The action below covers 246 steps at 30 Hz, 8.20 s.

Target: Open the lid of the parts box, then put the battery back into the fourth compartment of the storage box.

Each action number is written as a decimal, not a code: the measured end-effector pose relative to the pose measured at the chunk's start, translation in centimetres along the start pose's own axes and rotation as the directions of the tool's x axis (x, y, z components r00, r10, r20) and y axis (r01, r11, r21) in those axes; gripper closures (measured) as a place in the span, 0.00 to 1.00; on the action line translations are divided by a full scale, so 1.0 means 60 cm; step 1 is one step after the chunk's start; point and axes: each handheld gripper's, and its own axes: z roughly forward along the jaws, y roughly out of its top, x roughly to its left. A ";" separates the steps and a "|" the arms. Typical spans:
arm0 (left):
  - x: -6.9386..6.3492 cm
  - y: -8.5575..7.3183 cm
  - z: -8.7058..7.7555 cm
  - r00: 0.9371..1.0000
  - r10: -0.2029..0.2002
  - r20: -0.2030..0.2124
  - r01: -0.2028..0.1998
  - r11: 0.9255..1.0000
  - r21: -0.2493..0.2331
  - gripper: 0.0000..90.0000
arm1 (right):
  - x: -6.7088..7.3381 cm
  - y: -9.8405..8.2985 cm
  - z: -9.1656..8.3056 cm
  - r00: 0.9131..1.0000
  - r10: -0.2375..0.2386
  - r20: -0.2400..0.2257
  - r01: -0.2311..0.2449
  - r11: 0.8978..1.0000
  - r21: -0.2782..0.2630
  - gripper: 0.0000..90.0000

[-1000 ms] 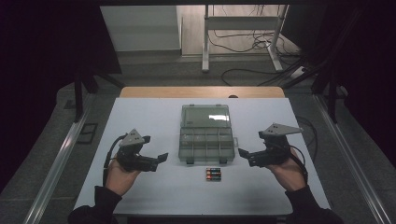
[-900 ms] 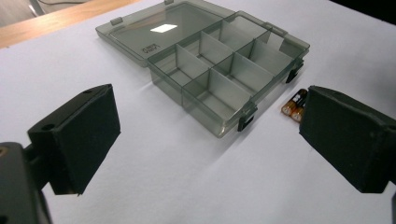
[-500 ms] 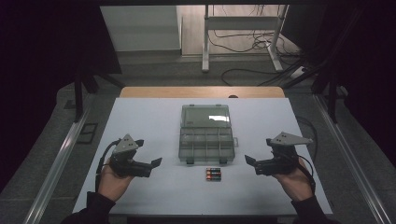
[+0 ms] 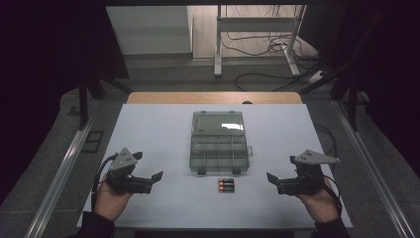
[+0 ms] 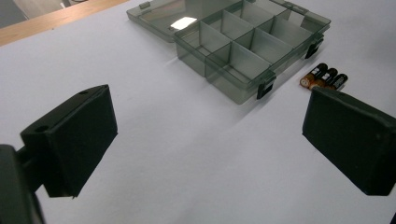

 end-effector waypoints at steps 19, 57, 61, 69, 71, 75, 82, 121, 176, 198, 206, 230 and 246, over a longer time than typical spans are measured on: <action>-0.002 -0.033 -0.025 0.998 -0.016 -0.054 0.018 0.999 0.033 0.01 | 0.007 -0.047 -0.010 1.000 0.003 0.006 -0.003 0.999 0.037 0.00; 0.003 -0.056 -0.032 0.997 -0.035 -0.064 0.039 0.997 0.066 0.00 | 0.014 -0.059 -0.001 0.999 -0.030 -0.010 0.031 0.996 0.081 0.00; 0.003 -0.056 -0.031 0.997 -0.036 -0.065 0.040 0.997 0.066 0.00 | 0.015 -0.055 0.001 0.999 -0.029 -0.012 0.030 0.996 0.085 0.00; 0.004 -0.056 -0.031 0.997 -0.037 -0.070 0.042 0.996 0.073 0.00 | 0.020 -0.046 0.007 0.999 -0.033 -0.029 0.035 0.996 0.085 0.00; 0.004 -0.056 -0.031 0.997 -0.038 -0.071 0.043 0.996 0.075 0.00 | 0.022 -0.043 0.009 0.999 -0.037 -0.035 0.040 0.995 0.088 0.00; 0.004 -0.056 -0.031 0.997 -0.039 -0.071 0.044 0.996 0.076 0.00 | 0.025 -0.039 0.012 0.998 -0.044 -0.044 0.048 0.994 0.096 0.00; 0.005 -0.056 -0.033 0.996 -0.047 -0.074 0.052 0.996 0.067 0.00 | 0.034 -0.028 0.025 0.994 -0.081 -0.069 0.088 0.990 0.113 0.00; 0.005 -0.056 -0.030 0.997 -0.037 -0.062 0.043 0.995 0.088 0.00 | 0.065 0.028 0.111 0.987 -0.088 -0.132 0.119 0.960 0.255 0.07; 0.002 -0.056 -0.027 0.997 -0.014 -0.074 0.021 0.994 0.103 0.00 | 0.114 0.055 0.253 0.899 -0.275 -0.340 0.404 0.820 0.406 0.79; 0.002 -0.056 -0.027 0.997 -0.013 -0.078 0.021 0.994 0.103 0.00 | 0.125 0.047 0.286 0.864 -0.347 -0.364 0.485 0.766 0.423 0.80; 0.002 -0.056 -0.027 0.997 -0.013 -0.079 0.021 0.995 0.102 0.00 | 0.125 0.051 0.290 0.865 -0.331 -0.377 0.481 0.762 0.433 0.85; 0.003 -0.057 -0.027 0.997 -0.022 -0.079 0.030 0.994 0.101 0.00 | 0.123 0.076 0.239 0.893 -0.297 -0.339 0.413 0.838 0.356 0.85; 0.006 -0.056 -0.028 0.996 -0.058 -0.067 0.064 0.994 0.093 0.00 | 0.098 0.095 0.212 0.918 -0.245 -0.310 0.338 0.894 0.294 0.85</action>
